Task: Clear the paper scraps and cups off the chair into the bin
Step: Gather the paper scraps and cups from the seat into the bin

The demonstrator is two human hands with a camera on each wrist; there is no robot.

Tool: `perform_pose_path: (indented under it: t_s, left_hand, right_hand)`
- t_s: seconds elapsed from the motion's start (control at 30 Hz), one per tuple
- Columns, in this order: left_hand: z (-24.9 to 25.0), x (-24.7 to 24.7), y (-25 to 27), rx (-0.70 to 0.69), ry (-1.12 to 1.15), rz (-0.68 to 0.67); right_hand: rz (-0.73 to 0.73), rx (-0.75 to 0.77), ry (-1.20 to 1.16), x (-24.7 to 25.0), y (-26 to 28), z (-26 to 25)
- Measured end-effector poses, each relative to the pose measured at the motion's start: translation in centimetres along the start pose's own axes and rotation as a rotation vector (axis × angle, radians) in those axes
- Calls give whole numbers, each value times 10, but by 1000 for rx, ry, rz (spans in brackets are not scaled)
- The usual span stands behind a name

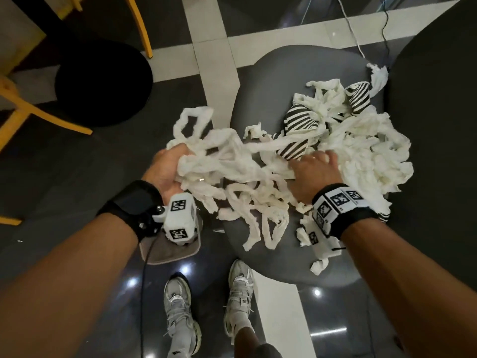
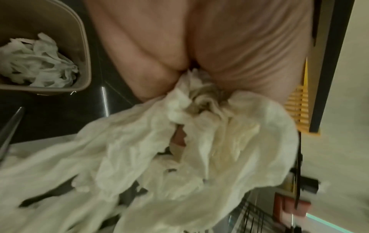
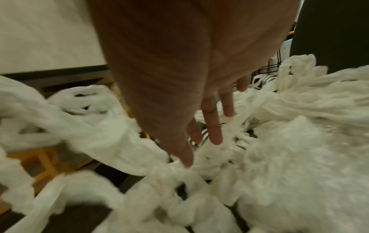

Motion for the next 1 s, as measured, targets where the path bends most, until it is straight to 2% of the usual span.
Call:
perform_pose_path:
  t_s: [0.03, 0.1, 0.17, 0.2, 0.27, 0.33, 0.4, 0.47, 0.53, 0.67, 0.73, 0.8, 0.9, 1.0]
  left_hand:
    - [6, 9, -1, -19, 12, 31]
    - [11, 20, 1, -49, -10, 78]
    - [6, 21, 4, -49, -64, 86]
    - [3, 20, 5, -43, -91, 83]
    - [-1, 16, 10, -35, -115, 71]
    - [-1, 17, 11, -28, -115, 72]
    - [1, 21, 13, -37, -143, 65]
    - [2, 27, 14, -52, -188, 63]
    - [3, 35, 17, -66, -206, 76]
    - [2, 46, 21, -65, -201, 108]
    - [-1, 49, 22, -58, -198, 111]
    - [-2, 52, 24, -63, -200, 107]
    - [-1, 60, 29, -69, -222, 108]
    - [3, 71, 37, -54, -245, 64]
  right_hand:
    - [30, -52, 25, 2, 0, 4]
    - [136, -109, -74, 10, 1, 6]
    - [235, -50, -245, 16, 2, -1]
    - [233, 23, -299, 18, 2, -9]
    - [110, 201, -289, 15, 4, -36]
    - [-32, 328, -137, -1, 8, -69]
    - [-85, 487, 76, -24, 18, -96]
    - [-124, 538, 204, -50, 22, -108]
    - [-144, 504, 218, -62, 23, -109]
    - [-63, 487, 145, -58, 11, -98]
    - [-132, 384, 114, -56, 5, -80]
    - [-140, 256, 57, -55, 3, -60]
    - [-75, 155, -48, -54, 9, -49]
    - [100, 149, -88, -41, 14, -51]
Point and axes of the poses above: each hand's wrist, its own y-axis away from the middle knuckle, its own x-axis out of the back of the hand, z = x × y, the point moved 2 cm from there along -y, towards the middle knuckle, and after that the axes turned 4 degrees about -z, right-handed, at the moved point
